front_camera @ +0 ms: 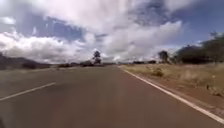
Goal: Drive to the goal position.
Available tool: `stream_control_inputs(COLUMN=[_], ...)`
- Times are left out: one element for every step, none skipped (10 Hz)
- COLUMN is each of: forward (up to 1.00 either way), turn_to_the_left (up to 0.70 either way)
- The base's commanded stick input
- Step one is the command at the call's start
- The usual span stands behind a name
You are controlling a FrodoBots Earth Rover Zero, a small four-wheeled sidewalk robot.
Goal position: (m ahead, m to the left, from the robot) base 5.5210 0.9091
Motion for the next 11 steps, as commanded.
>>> stream_control_inputs(forward=[0.7, 0.7, 0.7, 0.7, 0.7, 0.7, 0.7, 0.7, 0.7, 0.7, 0.7], turn_to_the_left=[0.0, 0.0, 0.0, 0.0, 0.0, 0.0, 0.0, 0.0, 0.0, 0.0, 0.0])
